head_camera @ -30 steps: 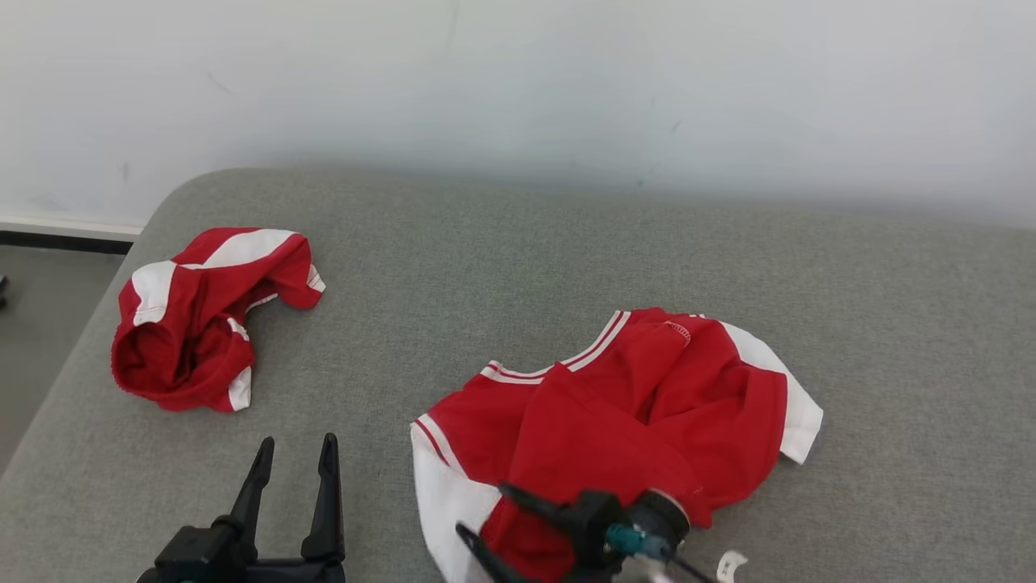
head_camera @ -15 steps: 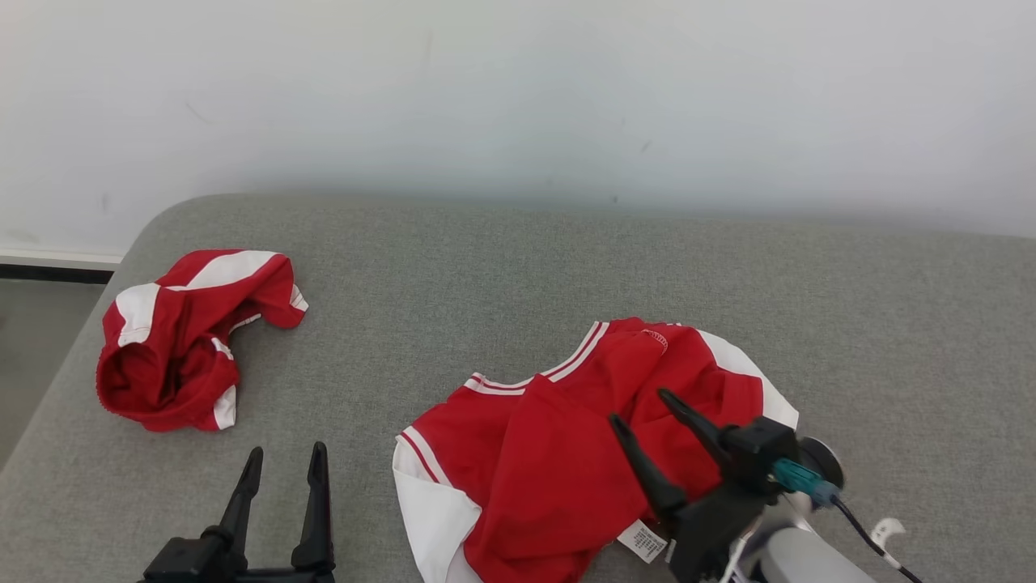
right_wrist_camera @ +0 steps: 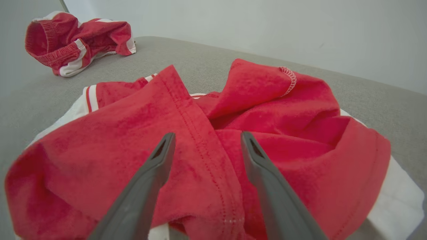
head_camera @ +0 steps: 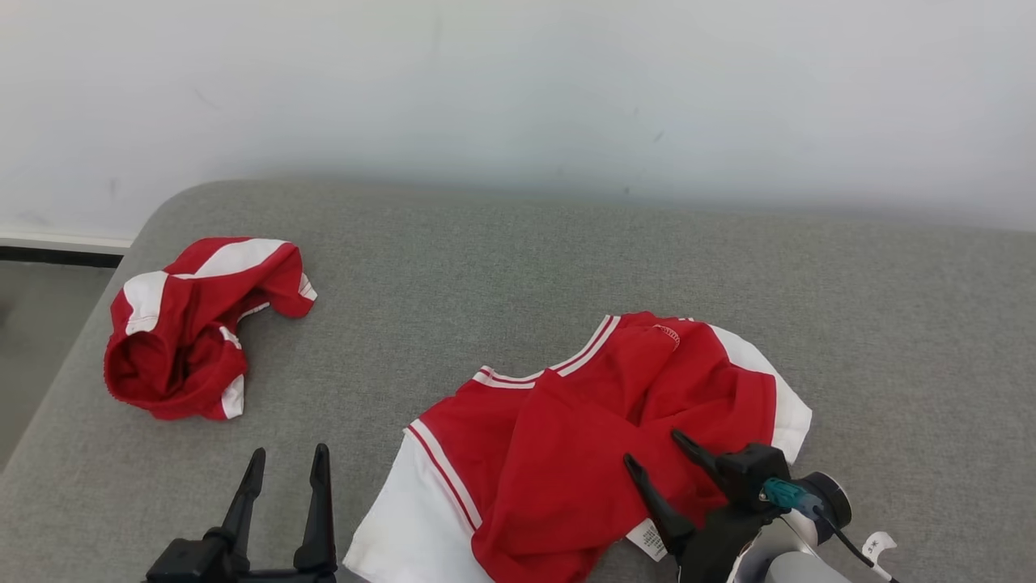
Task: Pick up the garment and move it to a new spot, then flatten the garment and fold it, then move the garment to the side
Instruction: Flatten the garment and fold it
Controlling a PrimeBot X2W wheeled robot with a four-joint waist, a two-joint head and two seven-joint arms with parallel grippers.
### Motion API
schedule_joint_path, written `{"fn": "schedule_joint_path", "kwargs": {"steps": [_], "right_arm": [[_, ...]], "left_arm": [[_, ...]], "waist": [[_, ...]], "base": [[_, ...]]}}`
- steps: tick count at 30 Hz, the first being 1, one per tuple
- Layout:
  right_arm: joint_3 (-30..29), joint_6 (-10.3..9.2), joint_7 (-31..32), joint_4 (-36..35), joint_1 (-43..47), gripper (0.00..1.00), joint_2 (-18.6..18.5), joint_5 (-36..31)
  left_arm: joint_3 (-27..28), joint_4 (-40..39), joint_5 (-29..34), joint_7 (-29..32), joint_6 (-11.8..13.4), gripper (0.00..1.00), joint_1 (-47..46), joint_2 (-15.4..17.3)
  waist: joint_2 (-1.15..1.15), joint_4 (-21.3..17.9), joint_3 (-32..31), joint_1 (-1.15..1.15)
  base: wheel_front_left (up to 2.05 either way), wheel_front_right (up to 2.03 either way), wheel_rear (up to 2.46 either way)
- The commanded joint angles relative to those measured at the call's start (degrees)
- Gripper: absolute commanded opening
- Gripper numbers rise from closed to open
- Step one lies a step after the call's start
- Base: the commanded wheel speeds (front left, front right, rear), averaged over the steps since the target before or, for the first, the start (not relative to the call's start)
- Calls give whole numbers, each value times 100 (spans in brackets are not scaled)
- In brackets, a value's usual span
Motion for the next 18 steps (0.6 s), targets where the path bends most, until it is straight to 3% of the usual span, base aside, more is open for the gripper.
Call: {"fn": "schedule_joint_path", "kwargs": {"steps": [1,2,3,4,5,13,18], "right_arm": [[39,-13,11,97,-43,100,4,32],[78,-13,55,206,-71,100,23,100],[118,-13,98,325,-91,64,48,157],[141,-13,103,424,-122,16,76,204],[180,-13,138,528,-145,0,96,249],[280,-13,-119,459,-319,0,-58,482],[-565,-13,-146,-377,-146,0,-497,365]], "left_arm": [[-3,8,-5,-19,8,100,-47,-8],[-5,17,-4,-19,8,100,-57,-8],[-5,24,-5,-19,8,100,-58,-8],[1,31,-8,-19,8,100,-55,-7],[7,33,-13,-19,8,100,-50,-8],[110,24,-17,-19,8,100,79,-8],[147,-41,-50,-19,21,100,157,-8]], "waist": [[0,31,13,0],[0,48,14,0],[0,63,13,0],[0,73,11,0],[0,81,8,0],[0,-9,-59,0],[0,-178,-100,0]], "base": [[0,0,0],[0,0,0],[0,0,0],[0,0,0],[0,0,0],[0,0,0],[0,0,0]]}}
